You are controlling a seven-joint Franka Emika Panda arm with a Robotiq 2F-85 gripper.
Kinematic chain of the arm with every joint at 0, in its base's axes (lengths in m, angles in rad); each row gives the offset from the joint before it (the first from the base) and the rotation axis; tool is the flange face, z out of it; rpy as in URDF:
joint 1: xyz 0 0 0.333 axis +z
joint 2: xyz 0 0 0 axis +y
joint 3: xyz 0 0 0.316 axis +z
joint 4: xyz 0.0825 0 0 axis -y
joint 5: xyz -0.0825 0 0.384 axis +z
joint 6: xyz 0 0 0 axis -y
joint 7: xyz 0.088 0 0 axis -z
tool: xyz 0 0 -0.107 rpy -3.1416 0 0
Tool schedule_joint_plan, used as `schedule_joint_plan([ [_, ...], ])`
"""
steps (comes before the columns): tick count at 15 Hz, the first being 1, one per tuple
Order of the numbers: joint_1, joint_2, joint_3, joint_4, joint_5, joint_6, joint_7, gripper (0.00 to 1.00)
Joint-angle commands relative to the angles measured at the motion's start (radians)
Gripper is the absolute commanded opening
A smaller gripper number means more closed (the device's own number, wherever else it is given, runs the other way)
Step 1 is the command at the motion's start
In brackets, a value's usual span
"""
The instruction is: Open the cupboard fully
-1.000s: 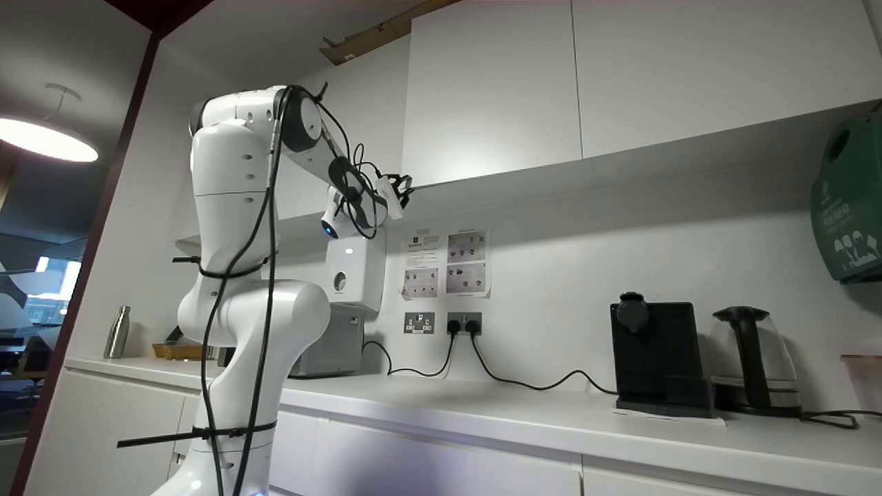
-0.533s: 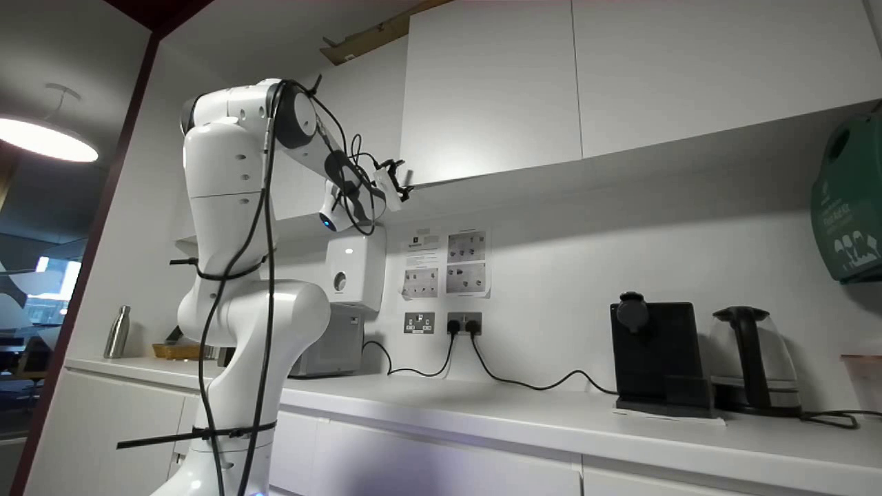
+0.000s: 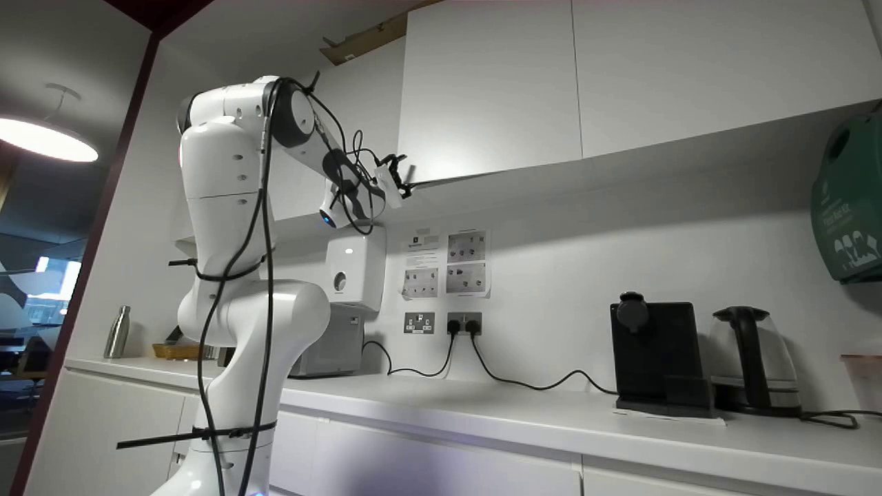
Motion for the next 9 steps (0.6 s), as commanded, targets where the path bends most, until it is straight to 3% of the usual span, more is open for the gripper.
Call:
schedule_joint_plan([
  [1,-0.028,-0.034,0.012,-0.024,-0.009,-0.151,-0.021,1.0],
  [9,-0.047,-0.02,0.029,-0.095,-0.087,-0.415,-0.039,1.0],
])
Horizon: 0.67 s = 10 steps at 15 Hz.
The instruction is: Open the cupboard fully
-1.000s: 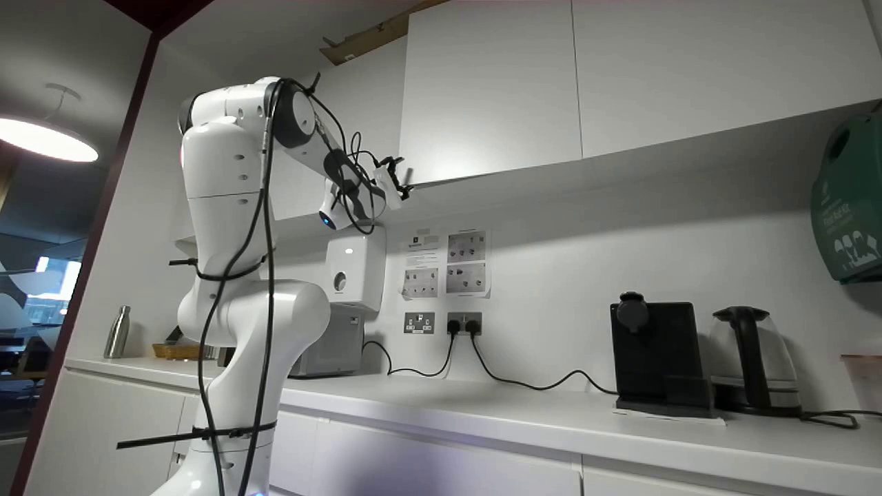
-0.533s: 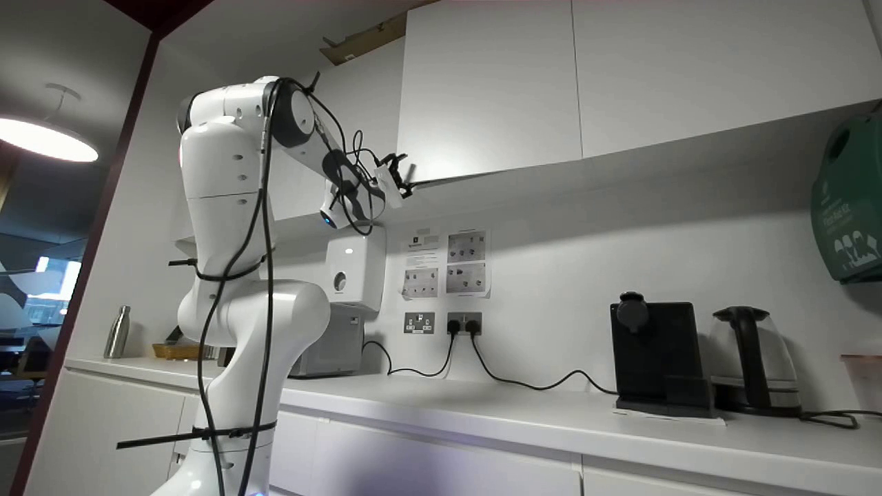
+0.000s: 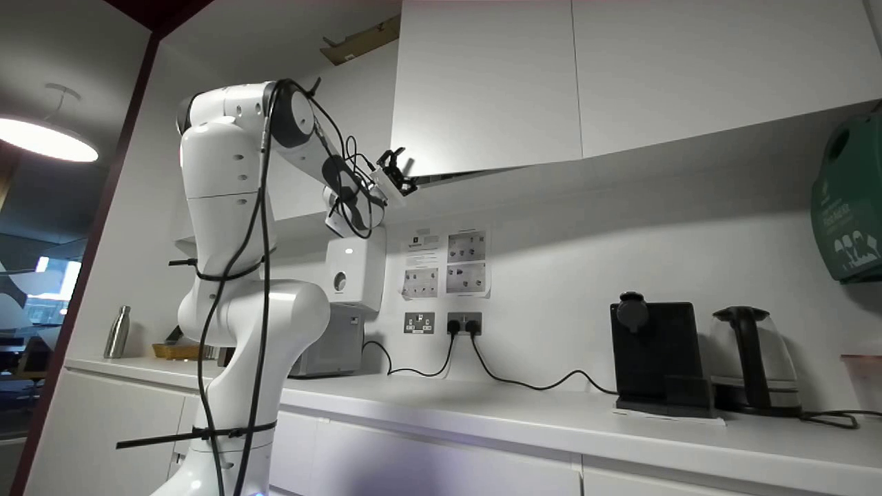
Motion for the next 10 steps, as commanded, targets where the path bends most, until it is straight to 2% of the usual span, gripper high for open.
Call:
schedule_joint_plan([
  [1,-0.042,-0.025,0.011,-0.025,-0.055,-0.119,-0.039,1.0],
  [6,-0.053,-0.023,0.01,-0.057,-0.113,-0.169,-0.06,1.0],
  [10,-0.05,-0.042,0.019,-0.083,-0.107,-0.178,-0.071,1.0],
])
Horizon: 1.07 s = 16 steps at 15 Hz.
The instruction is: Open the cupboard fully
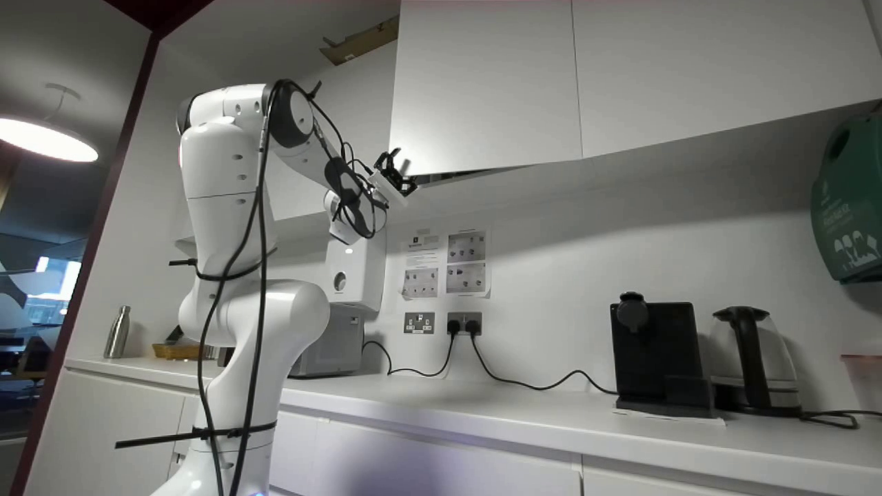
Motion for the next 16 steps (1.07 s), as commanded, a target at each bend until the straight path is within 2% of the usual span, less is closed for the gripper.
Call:
schedule_joint_plan([
  [1,-0.029,-0.055,0.013,-0.046,-0.012,-0.084,-0.071,1.0],
  [9,0.01,-0.173,0.015,-0.159,0.039,-0.073,-0.147,1.0],
  [12,0.041,-0.222,-0.017,-0.179,0.082,-0.019,-0.101,1.0],
  [16,0.061,-0.287,-0.03,-0.2,0.156,-0.032,-0.072,1.0],
])
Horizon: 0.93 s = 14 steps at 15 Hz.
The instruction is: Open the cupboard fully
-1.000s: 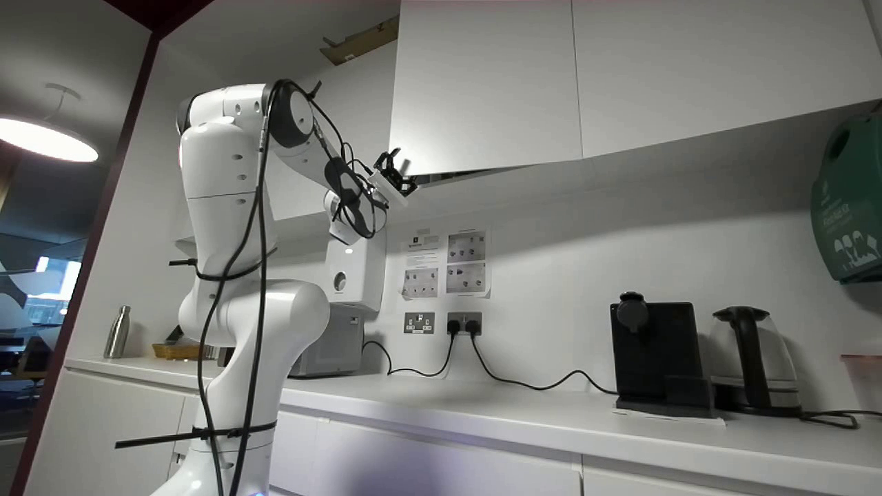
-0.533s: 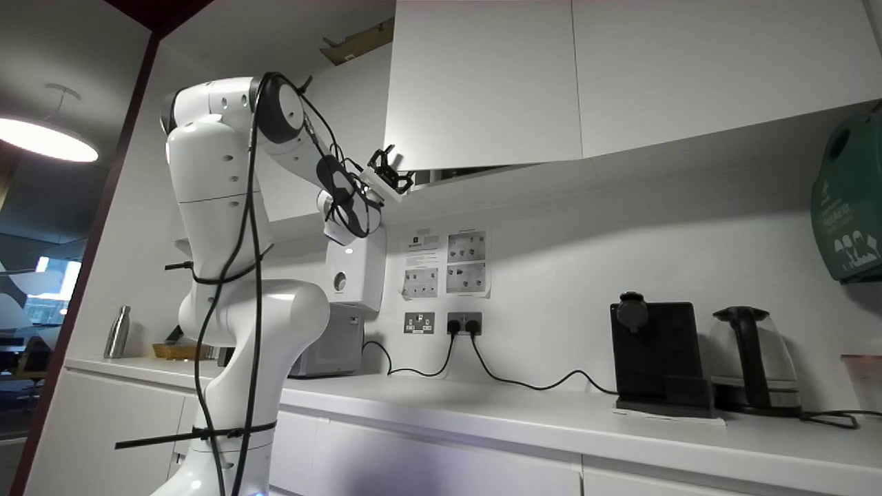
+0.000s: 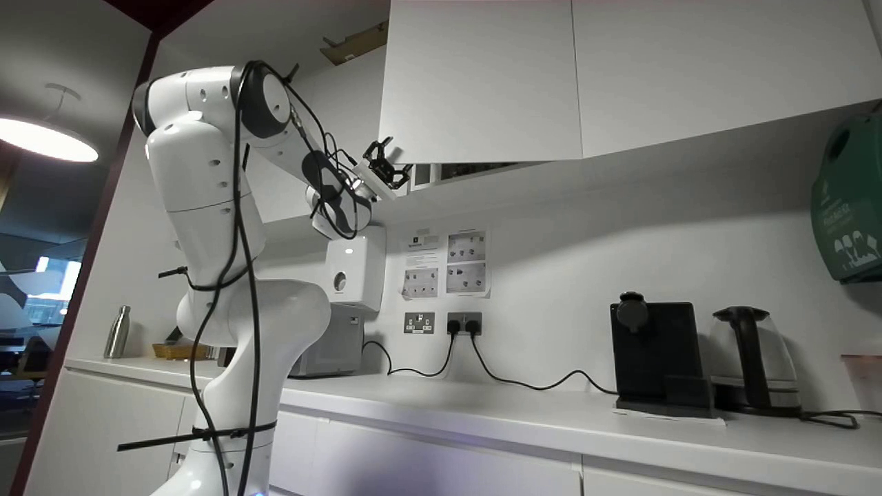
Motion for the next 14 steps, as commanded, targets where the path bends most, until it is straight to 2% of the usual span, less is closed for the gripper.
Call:
schedule_joint_plan([
  [1,0.018,-0.104,-0.032,-0.043,0.056,0.002,0.005,1.0],
  [14,-0.007,-0.272,-0.041,-0.131,0.065,0.023,0.004,1.0],
])
